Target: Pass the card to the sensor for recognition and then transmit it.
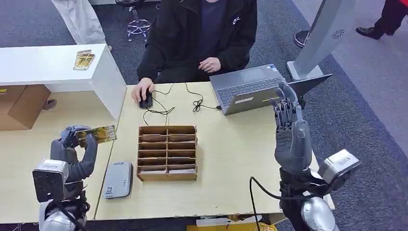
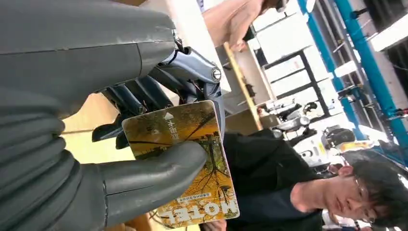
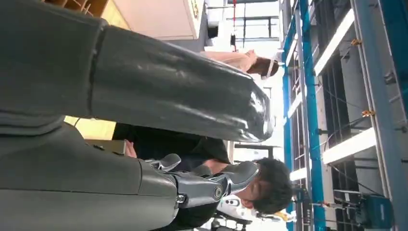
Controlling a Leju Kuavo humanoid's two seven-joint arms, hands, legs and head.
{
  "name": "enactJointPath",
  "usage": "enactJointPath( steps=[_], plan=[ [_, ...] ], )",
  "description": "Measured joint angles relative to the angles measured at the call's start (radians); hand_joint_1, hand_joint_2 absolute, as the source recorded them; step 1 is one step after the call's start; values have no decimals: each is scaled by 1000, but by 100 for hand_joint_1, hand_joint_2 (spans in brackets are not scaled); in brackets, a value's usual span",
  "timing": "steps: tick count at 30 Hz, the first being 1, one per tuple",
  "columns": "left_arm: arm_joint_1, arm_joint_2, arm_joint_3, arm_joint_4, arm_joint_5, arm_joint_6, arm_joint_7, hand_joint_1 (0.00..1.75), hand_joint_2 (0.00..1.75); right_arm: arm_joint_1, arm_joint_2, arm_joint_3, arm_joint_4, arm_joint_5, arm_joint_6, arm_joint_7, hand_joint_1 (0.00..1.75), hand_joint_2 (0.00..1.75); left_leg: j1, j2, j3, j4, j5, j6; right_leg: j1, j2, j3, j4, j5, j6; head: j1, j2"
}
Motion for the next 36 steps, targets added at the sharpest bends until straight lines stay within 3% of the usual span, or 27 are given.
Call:
enactJointPath(
  steps=[11, 20, 36],
  plan=[
    [96, -56, 32, -16, 158, 59, -26, 175, 175, -16, -2, 3, 26, -5, -12, 2, 0, 0, 0, 0, 0, 0, 0, 0, 0, 0, 0, 0, 0, 0, 0, 0],
    [170, -94, 77, -39, 296, 53, -35, 175, 175, -31, -2, 14, 43, -13, -15, 2, 0, 0, 0, 0, 0, 0, 0, 0, 0, -1, 0, 0, 0, 0, 0, 0],
    [196, -114, 84, 1, 387, 52, 27, 175, 175, -51, -2, 26, 75, -39, -9, 1, 0, 0, 0, 0, 0, 0, 0, 0, 0, -1, 0, 0, 0, 0, 0, 0]
  ],
)
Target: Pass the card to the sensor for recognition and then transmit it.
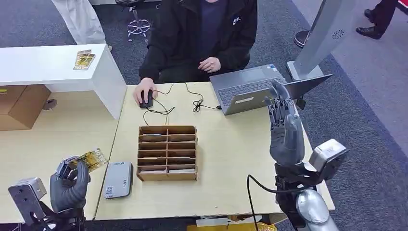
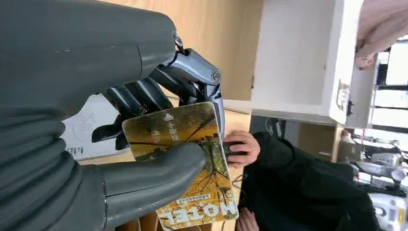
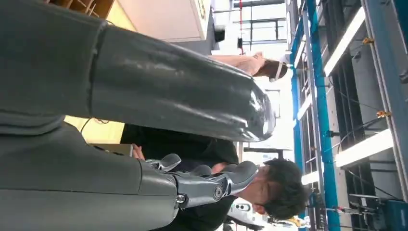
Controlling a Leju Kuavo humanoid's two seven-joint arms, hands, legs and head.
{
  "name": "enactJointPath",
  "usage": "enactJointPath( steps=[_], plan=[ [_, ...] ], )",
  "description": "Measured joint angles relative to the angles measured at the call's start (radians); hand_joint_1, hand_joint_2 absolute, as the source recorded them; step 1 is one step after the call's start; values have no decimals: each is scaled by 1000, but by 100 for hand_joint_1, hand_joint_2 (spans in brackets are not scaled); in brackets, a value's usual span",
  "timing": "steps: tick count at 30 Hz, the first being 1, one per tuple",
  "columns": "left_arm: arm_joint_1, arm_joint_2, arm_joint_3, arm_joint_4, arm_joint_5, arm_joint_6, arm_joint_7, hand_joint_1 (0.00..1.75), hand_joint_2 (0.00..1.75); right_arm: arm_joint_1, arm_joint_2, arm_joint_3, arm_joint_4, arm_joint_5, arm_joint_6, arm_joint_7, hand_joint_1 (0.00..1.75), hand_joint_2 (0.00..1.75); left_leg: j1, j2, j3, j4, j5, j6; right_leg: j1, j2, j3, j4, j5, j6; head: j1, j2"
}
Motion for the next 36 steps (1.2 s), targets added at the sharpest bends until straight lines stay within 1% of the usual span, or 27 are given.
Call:
enactJointPath(
  steps=[11, 17, 20, 26, 32, 36],
  plan=[
    [4, -6, 10, 60, 16, 26, 4, 175, 175, -6, 0, 9, 16, -2, -1, 0, 0, 0, 0, 0, 0, 0, 0, 0, 0, 0, 0, 0, 0, 0, 0, 0],
    [4, -16, 26, 74, -18, 66, -8, 175, 175, -7, 0, 12, 22, -3, -3, 0, 0, 0, 0, 0, 0, 0, 0, 0, 0, 0, 0, 0, 0, 0, 0, 0],
    [4, -24, 32, 81, -33, 79, -3, 175, 175, -8, 0, 14, 23, -5, -8, -2, 0, 0, 0, 0, 0, 0, 0, 0, 0, 0, 0, 0, 0, 0, 0, 0],
    [6, -37, 45, 99, -27, 84, 10, 175, 175, -14, 0, 16, 23, -12, -12, -6, 0, 0, 0, 0, 0, 0, 0, 0, 0, 0, 0, 0, 0, 0, 0, 0],
    [9, -43, 49, 139, -14, 84, 32, 175, 175, -17, 0, 18, 31, -18, -14, -7, 0, 0, 0, 0, 0, 0, 0, 0, 0, 0, 0, 0, 0, 0, 0, 0],
    [9, -43, 51, 163, 0, 76, 32, 175, 175, -21, 0, 19, 37, -19, -18, -8, 0, 0, 0, 0, 0, 0, 0, 0, 0, 0, 0, 0, 0, 0, 0, 0]
  ],
)
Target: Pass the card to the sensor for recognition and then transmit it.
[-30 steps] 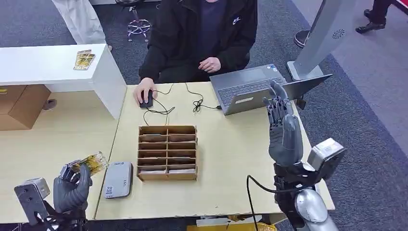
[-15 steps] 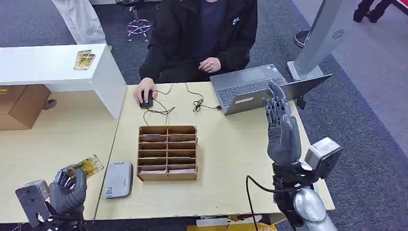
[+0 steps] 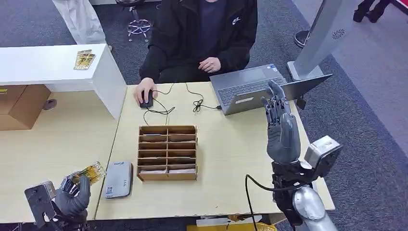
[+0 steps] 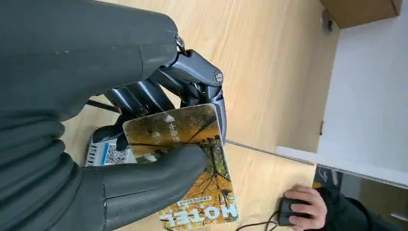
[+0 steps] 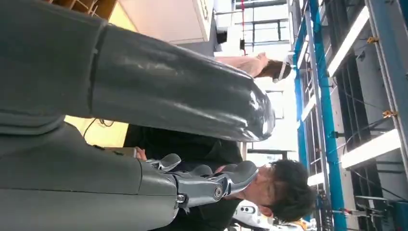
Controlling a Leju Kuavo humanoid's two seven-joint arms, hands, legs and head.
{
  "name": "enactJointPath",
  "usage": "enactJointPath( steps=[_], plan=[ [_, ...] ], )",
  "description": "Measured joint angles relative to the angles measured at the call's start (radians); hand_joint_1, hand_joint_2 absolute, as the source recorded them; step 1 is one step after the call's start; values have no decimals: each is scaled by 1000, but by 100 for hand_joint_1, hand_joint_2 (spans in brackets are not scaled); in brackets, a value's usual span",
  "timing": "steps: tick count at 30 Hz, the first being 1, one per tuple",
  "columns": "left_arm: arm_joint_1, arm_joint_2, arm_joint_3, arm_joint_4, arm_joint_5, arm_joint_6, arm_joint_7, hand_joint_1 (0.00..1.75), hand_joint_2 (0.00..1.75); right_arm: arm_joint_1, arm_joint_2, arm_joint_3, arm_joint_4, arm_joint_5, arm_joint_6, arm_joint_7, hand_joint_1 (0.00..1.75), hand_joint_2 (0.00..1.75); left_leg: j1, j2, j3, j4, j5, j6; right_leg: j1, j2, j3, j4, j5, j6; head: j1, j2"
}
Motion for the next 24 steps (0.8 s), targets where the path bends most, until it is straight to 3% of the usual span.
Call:
enactJointPath(
  steps=[17, 24],
  plan=[
    [-5, 3, 0, 51, -34, 3, 9, 175, 175, -8, 0, 5, 11, -2, -5, -1, 0, 0, 0, 0, 0, 0, 0, 0, 0, 0, 0, 0, 0, 0, 0, 0],
    [-21, 15, -1, 74, -136, 5, 24, 175, 175, -8, 0, 5, 11, 2, -5, -6, 0, 0, 0, 0, 0, 0, 0, 0, 0, 0, 0, 0, 0, 0, 0, 0]
  ],
)
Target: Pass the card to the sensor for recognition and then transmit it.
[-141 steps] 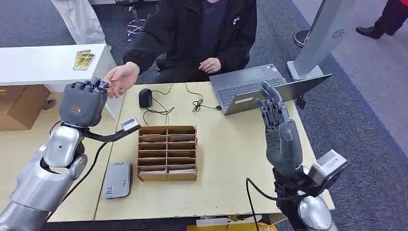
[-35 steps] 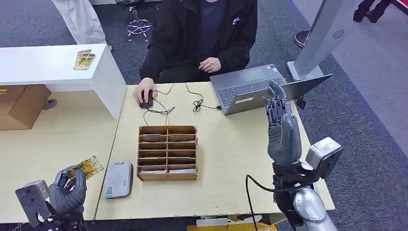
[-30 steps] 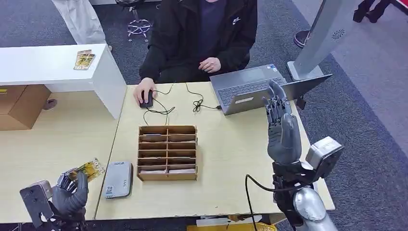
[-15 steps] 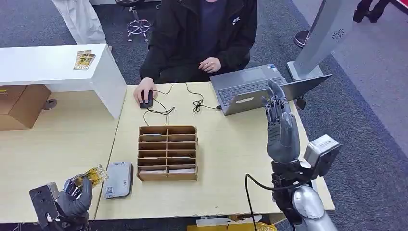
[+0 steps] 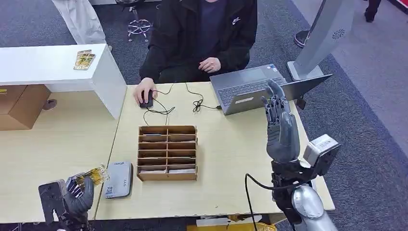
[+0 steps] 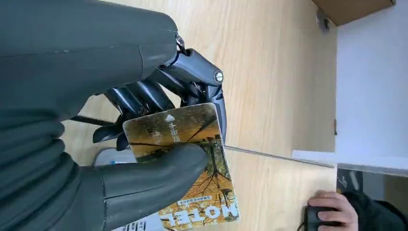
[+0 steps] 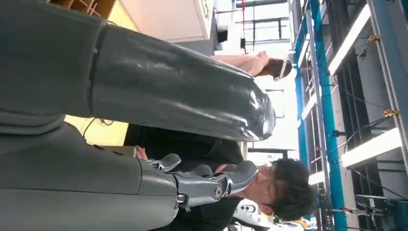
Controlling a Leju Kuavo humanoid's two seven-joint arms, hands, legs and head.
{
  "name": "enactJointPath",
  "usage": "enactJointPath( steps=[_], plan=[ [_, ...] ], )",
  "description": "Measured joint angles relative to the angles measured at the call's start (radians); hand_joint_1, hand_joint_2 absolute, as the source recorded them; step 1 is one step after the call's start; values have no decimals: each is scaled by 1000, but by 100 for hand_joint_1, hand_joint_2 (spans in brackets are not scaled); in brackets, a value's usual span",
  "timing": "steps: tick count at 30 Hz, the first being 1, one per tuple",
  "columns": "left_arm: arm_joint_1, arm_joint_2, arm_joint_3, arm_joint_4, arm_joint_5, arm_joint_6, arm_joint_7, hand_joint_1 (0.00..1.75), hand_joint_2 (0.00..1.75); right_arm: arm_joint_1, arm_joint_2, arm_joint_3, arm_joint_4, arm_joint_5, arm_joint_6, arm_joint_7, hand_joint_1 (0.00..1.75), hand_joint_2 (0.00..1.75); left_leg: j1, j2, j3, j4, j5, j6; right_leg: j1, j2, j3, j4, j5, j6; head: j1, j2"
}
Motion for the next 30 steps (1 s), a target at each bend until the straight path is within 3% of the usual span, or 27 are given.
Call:
enactJointPath(
  steps=[30],
  plan=[
    [-2, 27, -17, 42, -29, -26, 91, 175, 175, 0, 0, 0, 0, 3, 6, -3, 0, 0, 0, 0, 0, 0, 0, 0, 0, 0, 0, 0, 0, 0, 0, 0]
  ],
)
